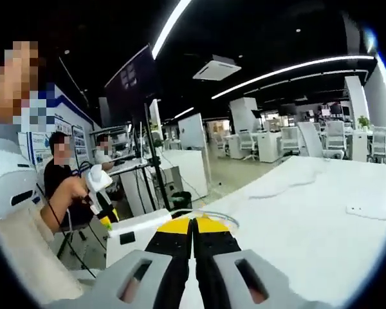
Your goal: Pick up the power strip scattered on the table, fix it on the side mounting bracket of the table, and press the switch
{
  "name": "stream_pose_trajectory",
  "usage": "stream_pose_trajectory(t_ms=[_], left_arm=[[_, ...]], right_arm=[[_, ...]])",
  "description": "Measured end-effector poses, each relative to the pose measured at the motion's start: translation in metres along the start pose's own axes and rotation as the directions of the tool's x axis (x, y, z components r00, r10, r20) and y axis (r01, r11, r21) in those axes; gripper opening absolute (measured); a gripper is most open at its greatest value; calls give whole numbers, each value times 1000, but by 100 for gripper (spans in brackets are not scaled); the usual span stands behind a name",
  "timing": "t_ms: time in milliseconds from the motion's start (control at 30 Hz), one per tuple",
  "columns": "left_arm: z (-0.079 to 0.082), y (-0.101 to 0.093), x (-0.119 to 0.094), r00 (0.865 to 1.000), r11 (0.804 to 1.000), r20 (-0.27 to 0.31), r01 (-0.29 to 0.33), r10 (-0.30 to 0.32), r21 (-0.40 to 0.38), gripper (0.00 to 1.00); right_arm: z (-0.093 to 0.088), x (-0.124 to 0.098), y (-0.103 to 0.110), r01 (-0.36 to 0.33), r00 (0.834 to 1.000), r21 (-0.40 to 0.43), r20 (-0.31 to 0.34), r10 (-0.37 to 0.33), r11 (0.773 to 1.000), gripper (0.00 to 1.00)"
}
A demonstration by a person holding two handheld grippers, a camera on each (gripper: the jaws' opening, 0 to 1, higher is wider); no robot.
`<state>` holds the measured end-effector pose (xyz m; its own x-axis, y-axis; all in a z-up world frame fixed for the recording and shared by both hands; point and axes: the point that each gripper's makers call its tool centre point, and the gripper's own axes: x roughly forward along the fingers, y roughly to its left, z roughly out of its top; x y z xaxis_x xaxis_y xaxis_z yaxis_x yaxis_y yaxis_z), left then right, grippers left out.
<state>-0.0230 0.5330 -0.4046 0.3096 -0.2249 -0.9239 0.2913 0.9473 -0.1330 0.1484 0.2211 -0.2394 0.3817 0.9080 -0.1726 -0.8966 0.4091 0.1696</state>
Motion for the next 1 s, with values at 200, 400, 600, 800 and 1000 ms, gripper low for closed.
stream_pose_trajectory(t_ms=[200,400,600,800,1000], left_arm=[[0,0,0,1000,1000,-3,0,0,2,35],[0,0,0,1000,1000,-15,0,0,-2,35],[0,1,-1,1000,1000,-30,4,-4,1,35],[0,1,-1,999,1000,-41,2,-2,1,35],[-1,1,-1,999,1000,-40,-1,1,3,34]], right_arm=[[6,14,4,-31,999,-46,-44,29,998,0],[14,29,3,-60,994,-58,-94,55,996,0],[24,45,4,-93,988,-87,-128,82,992,0],[35,58,6,-126,983,-110,-151,109,986,0],[47,72,11,-160,975,-142,-180,134,977,0]])
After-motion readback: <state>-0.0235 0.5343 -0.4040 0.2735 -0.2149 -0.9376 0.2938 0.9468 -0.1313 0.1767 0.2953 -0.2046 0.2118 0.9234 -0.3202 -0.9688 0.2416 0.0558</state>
